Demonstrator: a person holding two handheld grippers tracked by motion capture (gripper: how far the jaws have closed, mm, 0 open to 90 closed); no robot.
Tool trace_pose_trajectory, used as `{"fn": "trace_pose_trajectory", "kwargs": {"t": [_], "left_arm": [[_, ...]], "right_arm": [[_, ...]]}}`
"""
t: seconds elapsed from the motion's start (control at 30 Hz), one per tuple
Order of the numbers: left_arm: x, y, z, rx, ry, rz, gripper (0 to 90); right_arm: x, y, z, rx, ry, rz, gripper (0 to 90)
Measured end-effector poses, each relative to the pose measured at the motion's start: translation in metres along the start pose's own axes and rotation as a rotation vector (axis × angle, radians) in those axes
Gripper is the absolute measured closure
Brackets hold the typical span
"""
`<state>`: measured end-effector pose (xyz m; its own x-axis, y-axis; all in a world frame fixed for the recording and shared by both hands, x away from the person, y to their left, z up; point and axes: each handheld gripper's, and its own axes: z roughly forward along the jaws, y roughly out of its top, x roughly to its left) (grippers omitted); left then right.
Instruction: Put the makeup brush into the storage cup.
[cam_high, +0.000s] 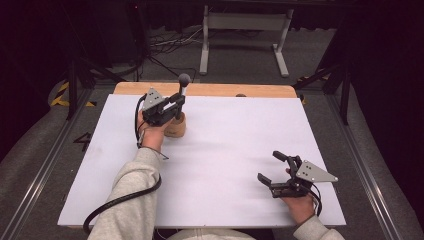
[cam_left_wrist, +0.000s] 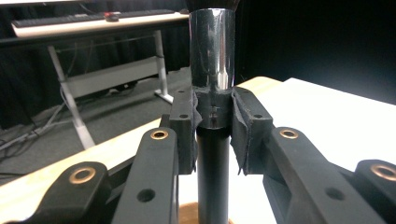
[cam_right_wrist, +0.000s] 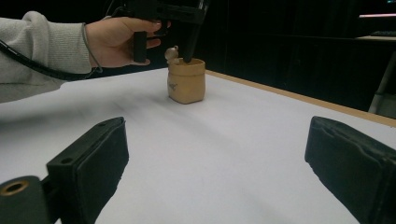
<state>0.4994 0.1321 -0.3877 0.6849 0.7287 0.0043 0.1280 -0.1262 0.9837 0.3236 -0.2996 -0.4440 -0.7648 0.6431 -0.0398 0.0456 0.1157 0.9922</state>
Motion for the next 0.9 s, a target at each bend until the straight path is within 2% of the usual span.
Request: {"fn": "trace_pose_trajectory", "kwargs": {"t": [0.2, 0.3, 0.57, 0.7, 0.9], "left_arm": [[0.002, -0.004, 0.0, -0.004, 0.005, -0.001, 72.7], [0.004, -0.008, -0.002, -0.011, 0.001, -0.035, 72.7], [0.006, -0.014, -0.002, 0.004, 0.003, -0.023, 72.6], [0.006, -0.018, -0.001, 0.014, -0.008, -0.04, 72.5], [0.007, -0.021, -0.001, 0.027, 0.0, -0.035, 72.5]], "right_arm": [[0.0, 0.0, 0.0, 0.002, 0.003, 0.0, 6.4], [0.0, 0.0, 0.0, 0.002, 0.003, 0.003, 6.4], [0.001, 0.0, 0.0, 0.002, 0.003, 0.001, 6.4], [0.0, 0.0, 0.0, 0.002, 0.003, 0.0, 6.4], [0.001, 0.0, 0.0, 0.005, 0.002, -0.001, 6.4]]}}
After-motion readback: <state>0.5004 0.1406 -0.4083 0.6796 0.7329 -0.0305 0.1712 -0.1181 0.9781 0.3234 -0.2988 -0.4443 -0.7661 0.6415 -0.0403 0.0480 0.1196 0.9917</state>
